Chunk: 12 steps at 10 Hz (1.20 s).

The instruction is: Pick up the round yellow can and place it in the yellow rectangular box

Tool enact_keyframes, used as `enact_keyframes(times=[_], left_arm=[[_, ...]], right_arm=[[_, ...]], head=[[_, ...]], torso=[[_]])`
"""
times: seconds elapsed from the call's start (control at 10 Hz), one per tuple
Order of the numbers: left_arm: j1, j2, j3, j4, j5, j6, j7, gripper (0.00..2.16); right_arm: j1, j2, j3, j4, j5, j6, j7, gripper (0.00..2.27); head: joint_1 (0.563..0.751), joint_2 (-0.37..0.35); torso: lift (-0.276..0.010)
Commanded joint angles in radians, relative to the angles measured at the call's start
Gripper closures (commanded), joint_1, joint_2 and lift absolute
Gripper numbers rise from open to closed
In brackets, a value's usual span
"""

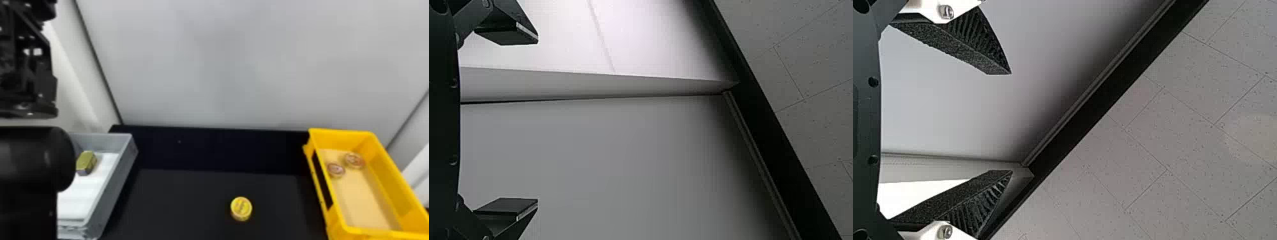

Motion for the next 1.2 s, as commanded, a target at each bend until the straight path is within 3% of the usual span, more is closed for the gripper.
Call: enact_keyframes(times=[0.0, 0.5, 0.8, 1.1], left_arm=[[-0.001, 0.001, 0.000, 0.000, 0.000, 0.001, -0.001, 0.13], [0.000, 0.001, 0.000, -0.002, 0.000, 0.003, -0.002, 0.13], [0.003, 0.001, 0.001, -0.003, 0.000, 0.007, -0.002, 0.13], [0.011, 0.001, 0.009, -0.011, 0.000, 0.013, -0.006, 0.13]], right_arm=[[0.001, 0.001, 0.000, 0.000, 0.002, -0.001, -0.002, 0.07], [0.006, 0.001, 0.002, -0.001, -0.002, 0.030, -0.005, 0.08], [0.006, 0.003, 0.005, -0.001, -0.115, 0.188, -0.042, 0.08], [-0.022, 0.014, 0.005, -0.001, -0.282, 0.485, -0.065, 0.09]], head=[[0.663, 0.054], [0.663, 0.054], [0.663, 0.054], [0.663, 0.054]], torso=[[-0.010], [-0.010], [-0.010], [-0.010]])
